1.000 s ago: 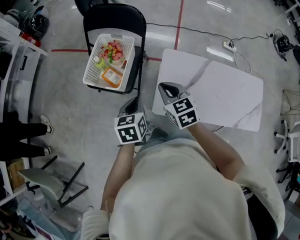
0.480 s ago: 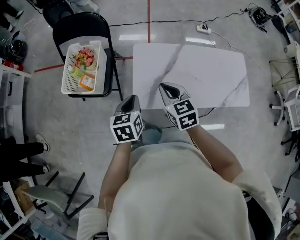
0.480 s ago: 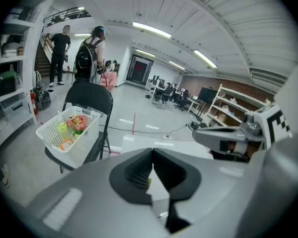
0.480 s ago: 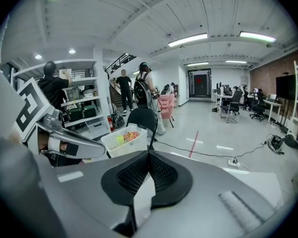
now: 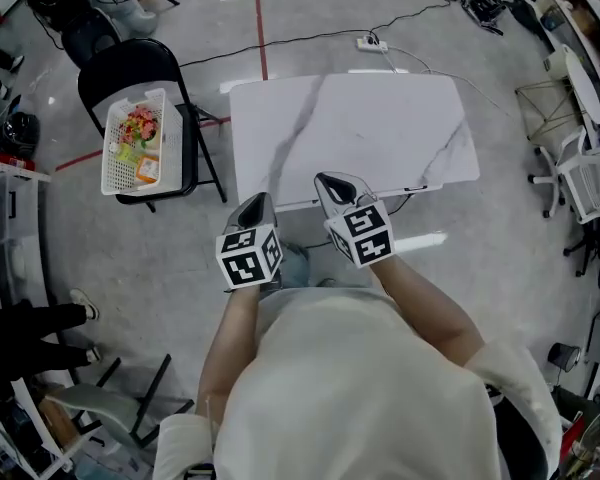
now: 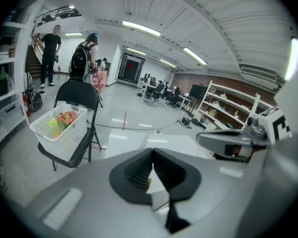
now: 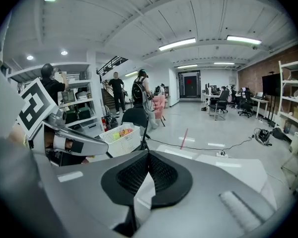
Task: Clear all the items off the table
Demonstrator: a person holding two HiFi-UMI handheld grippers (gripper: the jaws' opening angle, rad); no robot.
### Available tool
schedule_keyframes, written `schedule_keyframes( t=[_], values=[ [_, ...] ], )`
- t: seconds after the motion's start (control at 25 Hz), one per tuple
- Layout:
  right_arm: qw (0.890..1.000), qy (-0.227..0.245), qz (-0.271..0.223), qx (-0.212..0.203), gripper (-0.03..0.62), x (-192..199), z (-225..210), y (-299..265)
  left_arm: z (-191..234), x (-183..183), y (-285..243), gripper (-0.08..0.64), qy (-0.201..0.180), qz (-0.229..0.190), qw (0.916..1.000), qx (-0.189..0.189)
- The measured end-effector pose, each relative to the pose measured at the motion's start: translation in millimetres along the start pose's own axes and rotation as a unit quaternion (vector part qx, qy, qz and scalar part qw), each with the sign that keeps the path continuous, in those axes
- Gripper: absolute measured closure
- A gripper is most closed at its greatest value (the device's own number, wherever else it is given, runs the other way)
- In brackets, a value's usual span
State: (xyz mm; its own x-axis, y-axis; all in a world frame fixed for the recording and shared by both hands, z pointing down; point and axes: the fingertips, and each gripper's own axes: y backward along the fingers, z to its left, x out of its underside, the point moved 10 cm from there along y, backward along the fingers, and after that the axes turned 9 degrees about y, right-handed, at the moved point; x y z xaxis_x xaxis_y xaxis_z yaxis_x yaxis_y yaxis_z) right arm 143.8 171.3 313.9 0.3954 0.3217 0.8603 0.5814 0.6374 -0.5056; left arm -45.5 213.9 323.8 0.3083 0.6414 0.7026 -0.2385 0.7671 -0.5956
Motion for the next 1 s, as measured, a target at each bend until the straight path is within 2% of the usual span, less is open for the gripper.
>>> schedule_keyframes(
  t=[0.44,1.0],
  values=[
    [0.999,-0.027,-0.008,0.033,0.593,43,10,77,-49,56,31,0.551,-0.028,0.020,0.9991,0.025],
    [0.998,-0.040,-0.007,0.054,0.594,87,32,148,-86,107,71,0.551,-0.056,0.022,0.9972,0.044]
  ],
)
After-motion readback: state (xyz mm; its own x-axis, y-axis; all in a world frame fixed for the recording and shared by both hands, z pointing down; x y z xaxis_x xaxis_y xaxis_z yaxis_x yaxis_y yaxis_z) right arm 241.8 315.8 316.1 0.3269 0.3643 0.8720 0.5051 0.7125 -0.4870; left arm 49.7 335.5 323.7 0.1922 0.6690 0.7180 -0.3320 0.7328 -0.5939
